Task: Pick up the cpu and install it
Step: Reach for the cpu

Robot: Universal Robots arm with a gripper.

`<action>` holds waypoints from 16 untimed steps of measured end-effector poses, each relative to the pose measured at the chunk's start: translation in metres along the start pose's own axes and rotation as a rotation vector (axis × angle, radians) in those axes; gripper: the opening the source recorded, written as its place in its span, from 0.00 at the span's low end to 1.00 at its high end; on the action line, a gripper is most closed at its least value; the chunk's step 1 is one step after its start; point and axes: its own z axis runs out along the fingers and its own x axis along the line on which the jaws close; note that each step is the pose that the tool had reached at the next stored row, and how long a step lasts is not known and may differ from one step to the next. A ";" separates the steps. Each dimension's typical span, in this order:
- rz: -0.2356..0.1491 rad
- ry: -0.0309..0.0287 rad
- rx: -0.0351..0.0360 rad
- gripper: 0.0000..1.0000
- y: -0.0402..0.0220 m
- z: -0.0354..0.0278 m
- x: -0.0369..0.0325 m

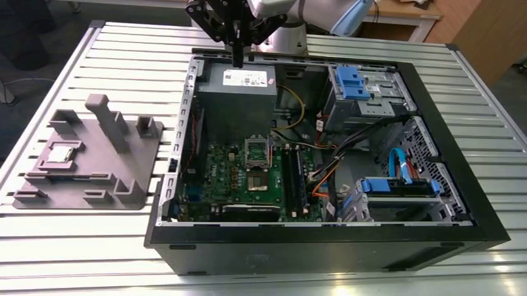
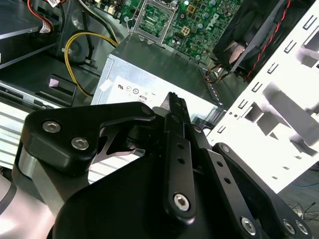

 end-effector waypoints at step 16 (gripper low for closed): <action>0.000 0.0000 0.0000 0.11 -0.0009 -0.0003 0.0121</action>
